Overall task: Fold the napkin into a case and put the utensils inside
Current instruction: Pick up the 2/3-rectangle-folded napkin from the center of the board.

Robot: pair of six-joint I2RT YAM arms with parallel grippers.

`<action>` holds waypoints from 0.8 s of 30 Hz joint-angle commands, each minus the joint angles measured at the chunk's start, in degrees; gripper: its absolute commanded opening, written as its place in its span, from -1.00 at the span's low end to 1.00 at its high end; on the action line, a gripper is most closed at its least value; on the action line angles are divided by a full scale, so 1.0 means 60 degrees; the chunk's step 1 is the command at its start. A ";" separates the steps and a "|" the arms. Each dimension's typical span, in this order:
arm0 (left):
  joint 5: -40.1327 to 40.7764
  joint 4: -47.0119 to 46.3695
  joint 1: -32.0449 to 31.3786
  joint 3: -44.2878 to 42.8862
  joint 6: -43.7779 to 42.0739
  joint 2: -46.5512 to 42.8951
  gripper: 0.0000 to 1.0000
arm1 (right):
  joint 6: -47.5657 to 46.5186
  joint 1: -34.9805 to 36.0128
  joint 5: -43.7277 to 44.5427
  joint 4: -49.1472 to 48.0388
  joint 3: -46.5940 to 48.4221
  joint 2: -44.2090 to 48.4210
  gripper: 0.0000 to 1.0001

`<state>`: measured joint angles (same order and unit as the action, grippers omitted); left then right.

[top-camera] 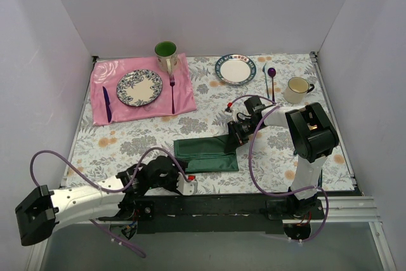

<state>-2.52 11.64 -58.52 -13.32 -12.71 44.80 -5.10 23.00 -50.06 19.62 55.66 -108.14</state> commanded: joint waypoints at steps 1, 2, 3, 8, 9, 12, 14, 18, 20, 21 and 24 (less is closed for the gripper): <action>0.1474 -0.1103 -0.0995 0.0491 0.0155 0.0896 0.33 | -0.0570 -0.0011 0.1737 -0.0223 -0.0077 -0.0449 -0.57; 0.1794 -0.1496 -0.1085 0.0550 0.0199 0.1058 0.32 | -0.0570 -0.0011 0.1737 -0.0223 -0.0077 -0.0449 -0.57; 0.1899 -0.1703 -0.1159 0.0594 0.0185 0.1349 0.31 | -0.0570 0.0004 0.1737 -0.0223 -0.0063 -0.0449 -0.57; 0.2164 -0.2642 -0.1350 0.0683 -0.0049 0.1733 0.21 | -0.0585 -0.0011 0.1708 -0.0208 -0.0019 -0.0507 -0.57; 0.2120 -0.2657 -0.1335 0.0653 -0.0064 0.1733 0.18 | -0.0585 0.0004 0.1708 -0.0208 -0.0019 -0.0522 -0.57; 0.1931 -0.2497 -0.1335 0.0434 0.0023 0.1675 -0.03 | -0.0570 -0.0011 0.1693 -0.0223 -0.0004 -0.0522 -0.58; 0.1842 -0.2191 -0.1335 0.0273 0.0184 0.1602 -0.14 | -0.0570 -0.0011 0.1693 -0.0237 -0.0004 -0.0508 -0.58; 0.1622 -0.1531 -0.1350 -0.0312 0.0609 0.1513 -0.57 | -0.0556 0.0004 0.1679 -0.0223 -0.0004 -0.0522 -0.58; 0.1534 -0.1224 -0.1321 -0.0489 0.0887 0.1557 -0.70 | -0.0556 -0.0011 0.1693 -0.0208 -0.0004 -0.0537 -0.58; 0.1491 -0.1106 -0.1306 -0.0577 0.0946 0.1630 -0.74 | -0.0570 0.0004 0.1693 -0.0208 0.0011 -0.0551 -0.58; 0.1213 -0.0666 -0.1189 -0.1045 0.1312 0.1733 -0.94 | -0.0585 -0.0011 0.1693 -0.0193 0.0011 -0.0522 -0.58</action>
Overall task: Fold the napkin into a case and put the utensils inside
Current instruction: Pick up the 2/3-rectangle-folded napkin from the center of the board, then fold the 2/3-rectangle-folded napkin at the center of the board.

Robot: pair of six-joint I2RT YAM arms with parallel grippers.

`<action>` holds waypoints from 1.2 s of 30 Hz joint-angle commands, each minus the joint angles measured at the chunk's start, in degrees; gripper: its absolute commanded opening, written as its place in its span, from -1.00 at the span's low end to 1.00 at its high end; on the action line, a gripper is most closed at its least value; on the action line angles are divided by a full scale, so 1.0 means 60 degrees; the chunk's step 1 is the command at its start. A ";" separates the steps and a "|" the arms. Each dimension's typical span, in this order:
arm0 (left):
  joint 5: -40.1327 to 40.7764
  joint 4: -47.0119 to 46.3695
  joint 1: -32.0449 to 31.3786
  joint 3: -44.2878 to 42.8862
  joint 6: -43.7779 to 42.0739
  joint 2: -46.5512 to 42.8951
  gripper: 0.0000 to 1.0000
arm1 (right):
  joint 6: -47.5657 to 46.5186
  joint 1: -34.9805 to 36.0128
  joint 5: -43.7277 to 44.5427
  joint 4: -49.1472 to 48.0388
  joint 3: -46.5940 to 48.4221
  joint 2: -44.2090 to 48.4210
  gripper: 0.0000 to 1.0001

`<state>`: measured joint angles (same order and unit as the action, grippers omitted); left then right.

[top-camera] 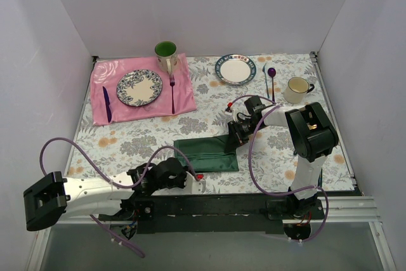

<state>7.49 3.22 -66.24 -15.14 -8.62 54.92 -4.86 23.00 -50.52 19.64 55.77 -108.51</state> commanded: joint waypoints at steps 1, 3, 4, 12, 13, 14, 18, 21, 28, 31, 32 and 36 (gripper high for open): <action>-0.0544 0.0795 0.0213 -0.0961 0.0718 0.0076 -0.98 | -0.0625 -0.0011 0.1784 -0.0197 -0.0008 -0.0475 -0.58; -0.0734 0.0971 0.0331 -0.1153 0.0822 0.0149 -1.00 | -0.0625 -0.0011 0.1785 -0.0197 -0.0008 -0.0475 -0.58; -0.0851 0.1044 0.0564 -0.1314 0.0836 0.0265 -1.00 | -0.0640 0.0004 0.1785 -0.0182 -0.0008 -0.0475 -0.58; -0.3147 0.1908 0.2657 -0.2705 0.1217 0.1466 -1.00 | -0.0669 -0.0011 0.1770 -0.0153 0.0007 -0.0489 -0.58; -0.3398 0.2025 0.2864 -0.2852 0.1217 0.1613 -1.00 | -0.0669 0.0004 0.1770 -0.0138 0.0022 -0.0489 -0.58; -0.3604 0.2200 0.3040 -0.3143 0.1246 0.1904 -1.00 | -0.0669 0.0004 0.1770 -0.0138 0.0022 -0.0504 -0.58; -0.5008 0.2699 0.4136 -0.3863 0.1639 0.2725 -1.00 | -0.0713 0.0004 0.1741 -0.0123 0.0051 -0.0504 -0.58; -0.5814 0.3036 0.4752 -0.4418 0.1817 0.3370 -1.00 | -0.0728 -0.0011 0.1726 -0.0138 0.0022 -0.0475 -0.58; -0.7075 0.3739 0.5941 -0.5532 0.2243 0.4938 -1.00 | -0.0786 -0.0011 0.1697 -0.0095 0.0007 -0.0460 -0.58; -0.7399 0.3885 0.6351 -0.5753 0.2462 0.5436 -1.00 | -0.0815 -0.0011 0.1697 -0.0109 -0.0007 -0.0416 -0.58; -0.7429 0.3930 0.6497 -0.5783 0.2520 0.5553 -1.00 | -0.0830 -0.0011 0.1682 -0.0109 0.0007 -0.0402 -0.58; -0.7751 0.4164 0.6966 -0.6031 0.2814 0.6037 -1.00 | -0.0845 -0.0011 0.1653 -0.0065 0.0022 -0.0372 -0.58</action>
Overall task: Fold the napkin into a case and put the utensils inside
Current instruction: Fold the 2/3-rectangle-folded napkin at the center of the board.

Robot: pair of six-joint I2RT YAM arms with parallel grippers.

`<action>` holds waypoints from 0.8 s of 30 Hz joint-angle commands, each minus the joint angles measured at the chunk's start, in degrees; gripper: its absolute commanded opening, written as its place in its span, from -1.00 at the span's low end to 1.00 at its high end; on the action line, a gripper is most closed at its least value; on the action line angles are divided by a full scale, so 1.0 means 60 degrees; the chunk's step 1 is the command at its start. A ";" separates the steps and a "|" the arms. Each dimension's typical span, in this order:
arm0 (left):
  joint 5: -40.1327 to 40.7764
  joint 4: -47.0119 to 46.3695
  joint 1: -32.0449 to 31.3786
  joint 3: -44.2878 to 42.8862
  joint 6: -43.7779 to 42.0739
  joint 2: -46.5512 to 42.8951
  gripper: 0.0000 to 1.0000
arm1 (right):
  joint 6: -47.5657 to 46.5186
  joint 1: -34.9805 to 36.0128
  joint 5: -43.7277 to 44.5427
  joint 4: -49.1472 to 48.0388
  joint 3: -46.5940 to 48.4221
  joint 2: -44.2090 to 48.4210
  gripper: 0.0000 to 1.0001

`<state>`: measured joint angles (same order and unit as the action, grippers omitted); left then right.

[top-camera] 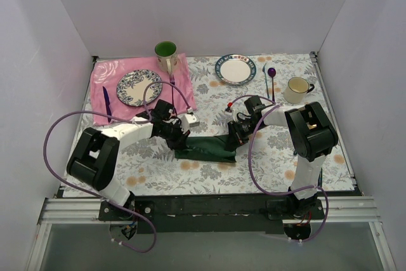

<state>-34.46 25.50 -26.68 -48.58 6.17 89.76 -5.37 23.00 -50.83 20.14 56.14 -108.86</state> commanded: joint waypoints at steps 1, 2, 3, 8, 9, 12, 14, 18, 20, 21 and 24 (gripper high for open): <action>-0.0804 0.0496 0.0446 -0.0546 0.0449 0.0492 -1.00 | -0.0761 -0.0011 0.1689 -0.0134 -0.0026 -0.0314 -0.58; -0.0906 0.0540 0.0578 -0.0619 0.0508 0.0625 -1.00 | -0.0775 -0.0011 0.1660 -0.0120 -0.0026 -0.0314 -0.57; -0.0951 0.0671 0.0651 -0.0692 0.0567 0.0786 -1.00 | -0.0790 -0.0011 0.1587 -0.0105 0.0018 -0.0299 -0.56; -0.1112 0.1024 0.0857 -0.1044 0.0553 0.1519 -1.00 | -0.0761 -0.0011 0.1352 0.0260 0.0354 0.0095 -0.40; -0.1084 0.1053 0.0886 -0.1044 0.0509 0.1578 -1.00 | -0.0732 -0.0025 0.1352 0.0348 0.0457 0.0183 -0.38; -0.1112 0.1053 0.0915 -0.1074 0.0465 0.1696 -1.00 | -0.0615 -0.0084 0.1352 0.0685 0.0852 0.0491 -0.28; -0.1113 0.1083 0.0901 -0.1088 0.0392 0.1754 -1.00 | -0.0527 -0.0200 0.1396 0.0905 0.1144 0.0637 -0.18; -0.1083 0.1068 0.0916 -0.1045 0.0275 0.1784 -1.00 | -0.0395 -0.0435 0.1309 0.1300 0.1628 0.0770 -0.03; -0.1054 0.1097 0.0916 -0.1030 0.0216 0.1813 -1.00 | -0.0409 -0.0567 0.1294 0.1432 0.1834 0.0770 0.03; -0.1068 0.1097 0.0901 -0.1015 0.0216 0.1828 -1.00 | -0.0496 -0.0582 0.1207 0.1491 0.2096 0.0770 0.04; -0.1069 0.1097 0.0916 -0.1015 0.0187 0.1842 -1.00 | -0.0965 -0.0597 0.1060 0.1726 0.2434 0.0872 0.08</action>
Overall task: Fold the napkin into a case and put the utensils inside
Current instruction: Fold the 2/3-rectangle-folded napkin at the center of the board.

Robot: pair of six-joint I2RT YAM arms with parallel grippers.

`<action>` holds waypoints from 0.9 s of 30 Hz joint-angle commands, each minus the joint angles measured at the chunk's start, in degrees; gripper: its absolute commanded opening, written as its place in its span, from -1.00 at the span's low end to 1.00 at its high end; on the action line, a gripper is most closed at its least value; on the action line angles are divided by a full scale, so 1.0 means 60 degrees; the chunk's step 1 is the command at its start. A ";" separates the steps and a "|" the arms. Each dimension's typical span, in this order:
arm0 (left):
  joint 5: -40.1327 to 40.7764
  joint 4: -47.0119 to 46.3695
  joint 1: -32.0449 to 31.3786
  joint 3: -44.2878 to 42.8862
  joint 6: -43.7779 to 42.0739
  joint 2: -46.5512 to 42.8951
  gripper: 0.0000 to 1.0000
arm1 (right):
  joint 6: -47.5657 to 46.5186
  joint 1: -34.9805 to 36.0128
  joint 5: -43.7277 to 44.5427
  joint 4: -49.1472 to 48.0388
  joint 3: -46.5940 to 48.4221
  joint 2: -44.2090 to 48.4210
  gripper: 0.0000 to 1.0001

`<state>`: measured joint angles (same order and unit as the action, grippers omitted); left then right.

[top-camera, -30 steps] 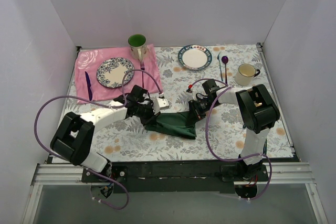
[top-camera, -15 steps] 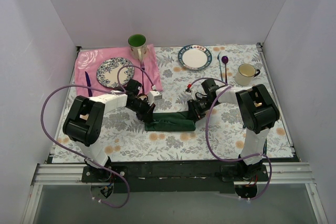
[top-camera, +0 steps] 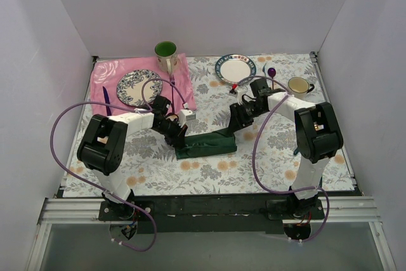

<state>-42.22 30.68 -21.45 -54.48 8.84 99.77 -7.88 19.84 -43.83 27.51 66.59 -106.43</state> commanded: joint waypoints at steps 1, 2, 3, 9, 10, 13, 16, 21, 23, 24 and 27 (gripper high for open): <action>0.0225 0.0219 0.0045 -0.0046 -0.0272 0.0189 -1.00 | -0.0721 -0.0069 -0.0164 0.0629 0.0752 0.0512 0.09; 0.0210 0.0234 0.0045 -0.0061 -0.0272 0.0218 -1.00 | -0.1085 -0.0083 -0.0238 0.0703 0.0825 0.0556 0.14; 0.0210 0.0263 0.0045 -0.0075 -0.0272 0.0233 -1.00 | -0.1321 -0.0083 -0.0354 0.0791 0.0869 0.0600 0.18; 0.0020 0.0409 0.0162 -0.0324 -0.0170 0.0598 -1.00 | -0.2961 0.0077 -0.0225 0.1230 0.1308 0.0469 0.60; 0.0020 0.0410 0.0191 -0.0368 -0.0170 0.0642 -1.00 | -0.3124 0.0121 -0.0166 0.1245 0.1367 0.0396 0.59; 0.0049 0.0424 0.0221 -0.0427 -0.0170 0.0687 -1.00 | -0.3315 0.0283 -0.0136 0.1246 0.1572 0.0147 0.50; 0.0049 0.0468 0.0235 -0.0442 -0.0184 0.0701 -1.00 | -0.3388 0.0385 -0.0340 0.1362 0.1748 -0.0205 0.47; 0.0078 0.0454 0.0280 -0.0369 -0.0214 0.0774 -1.00 | -0.3754 0.0576 -0.0794 0.1538 0.1472 -0.0498 0.57; 0.0078 0.0468 0.0280 -0.0369 -0.0214 0.0789 -1.00 | -0.3916 0.0620 -0.0926 0.1626 0.1369 -0.0673 0.57; 0.0078 0.0468 0.0294 -0.0369 -0.0228 0.0789 -1.00 | -0.3931 0.0620 -0.0970 0.1655 0.1324 -0.0732 0.57; 0.0137 0.0497 0.0309 -0.0354 -0.0272 0.0789 -1.00 | -0.3946 0.0635 -0.1014 0.1743 0.1222 -0.0981 0.57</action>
<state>-45.01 33.19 -19.97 -56.86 8.95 102.94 -29.39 23.40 -47.31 36.01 74.96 -111.00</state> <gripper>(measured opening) 0.021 0.786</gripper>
